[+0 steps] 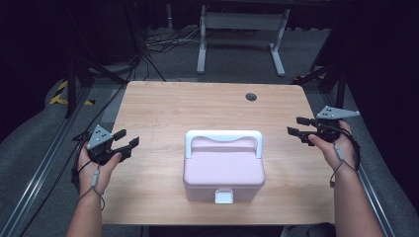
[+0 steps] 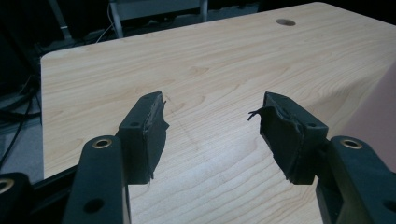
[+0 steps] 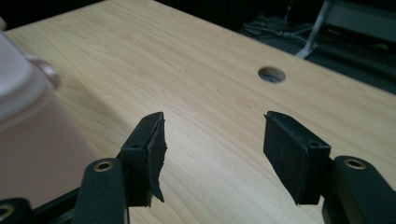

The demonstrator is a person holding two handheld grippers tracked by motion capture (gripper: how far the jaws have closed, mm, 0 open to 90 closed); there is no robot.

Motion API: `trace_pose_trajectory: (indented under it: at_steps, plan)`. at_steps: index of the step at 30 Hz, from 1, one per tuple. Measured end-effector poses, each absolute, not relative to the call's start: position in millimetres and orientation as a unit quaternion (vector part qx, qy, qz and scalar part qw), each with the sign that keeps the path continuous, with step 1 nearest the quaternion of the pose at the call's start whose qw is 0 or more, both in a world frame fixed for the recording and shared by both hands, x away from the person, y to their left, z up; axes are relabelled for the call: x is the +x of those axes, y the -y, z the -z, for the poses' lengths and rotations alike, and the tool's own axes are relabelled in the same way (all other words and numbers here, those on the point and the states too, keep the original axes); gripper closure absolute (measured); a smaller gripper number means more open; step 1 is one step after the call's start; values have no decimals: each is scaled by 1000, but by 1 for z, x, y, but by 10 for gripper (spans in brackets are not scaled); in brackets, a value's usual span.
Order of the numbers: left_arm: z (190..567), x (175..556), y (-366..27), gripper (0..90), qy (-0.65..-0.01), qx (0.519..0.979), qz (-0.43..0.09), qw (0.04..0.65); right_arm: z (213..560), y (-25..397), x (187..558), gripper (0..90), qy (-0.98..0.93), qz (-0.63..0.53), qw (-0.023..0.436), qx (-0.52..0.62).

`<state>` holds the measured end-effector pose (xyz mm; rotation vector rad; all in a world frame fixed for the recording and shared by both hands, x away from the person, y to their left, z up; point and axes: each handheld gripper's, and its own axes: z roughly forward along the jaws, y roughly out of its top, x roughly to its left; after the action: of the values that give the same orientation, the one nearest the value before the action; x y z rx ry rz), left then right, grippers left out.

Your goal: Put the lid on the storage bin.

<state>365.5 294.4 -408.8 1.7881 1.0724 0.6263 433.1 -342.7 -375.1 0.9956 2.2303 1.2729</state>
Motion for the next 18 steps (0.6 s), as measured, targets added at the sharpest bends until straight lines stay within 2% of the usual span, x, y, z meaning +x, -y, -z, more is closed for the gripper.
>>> trace_pose_trajectory:
  at_steps: [14,18]
  plan:
    - [426,384,-290,395,-446,731,-245,455,437,363,449,362,-777,-433,191,415]
    - [431,388,-286,405,-456,724,-222,468,449,362,451,358,-779,-424,194,419]
